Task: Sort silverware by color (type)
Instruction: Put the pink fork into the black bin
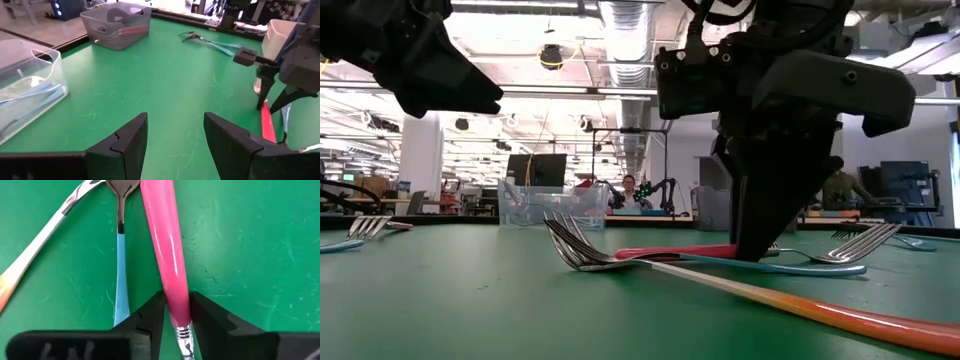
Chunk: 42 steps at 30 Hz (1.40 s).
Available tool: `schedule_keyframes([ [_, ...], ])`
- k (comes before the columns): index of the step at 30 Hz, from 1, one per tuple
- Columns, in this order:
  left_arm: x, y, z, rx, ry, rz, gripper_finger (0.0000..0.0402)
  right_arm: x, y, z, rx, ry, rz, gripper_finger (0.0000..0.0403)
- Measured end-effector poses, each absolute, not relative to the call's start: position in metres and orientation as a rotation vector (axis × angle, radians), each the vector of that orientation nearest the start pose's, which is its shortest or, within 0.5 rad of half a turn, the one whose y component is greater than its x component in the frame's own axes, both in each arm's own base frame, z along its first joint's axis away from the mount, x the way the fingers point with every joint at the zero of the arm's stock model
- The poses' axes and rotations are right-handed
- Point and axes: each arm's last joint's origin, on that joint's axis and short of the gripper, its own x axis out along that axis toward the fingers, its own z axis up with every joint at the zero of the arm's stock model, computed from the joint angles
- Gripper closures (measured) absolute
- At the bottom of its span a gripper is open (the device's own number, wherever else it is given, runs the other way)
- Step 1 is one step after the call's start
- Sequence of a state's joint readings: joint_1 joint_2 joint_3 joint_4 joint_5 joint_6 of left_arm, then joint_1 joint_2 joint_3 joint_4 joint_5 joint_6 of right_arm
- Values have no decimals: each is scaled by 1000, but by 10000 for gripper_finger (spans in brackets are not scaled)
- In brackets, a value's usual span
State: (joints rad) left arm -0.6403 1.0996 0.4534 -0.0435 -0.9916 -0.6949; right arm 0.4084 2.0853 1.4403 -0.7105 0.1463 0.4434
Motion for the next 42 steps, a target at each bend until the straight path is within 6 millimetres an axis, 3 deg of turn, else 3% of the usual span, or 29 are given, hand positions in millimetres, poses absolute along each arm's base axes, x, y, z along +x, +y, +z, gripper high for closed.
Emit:
schedule_keyframes([
  [6,172,-98,186,-171,329,474,221,371,151,143,53,1305,-124,345],
  [10,172,-98,186,-171,328,475,221,371,141,157,78,1209,-282,353],
  [17,174,-98,189,-193,287,491,221,368,127,222,110,803,-549,347],
  [24,198,-96,187,-144,275,433,221,371,124,262,90,528,-612,346],
  [33,239,-97,168,-96,185,310,221,378,148,276,-20,338,-602,345],
  [38,246,-100,165,-77,147,262,221,372,136,245,27,263,-621,344],
  [42,247,-99,167,-83,121,261,221,366,119,228,158,56,-545,344],
])
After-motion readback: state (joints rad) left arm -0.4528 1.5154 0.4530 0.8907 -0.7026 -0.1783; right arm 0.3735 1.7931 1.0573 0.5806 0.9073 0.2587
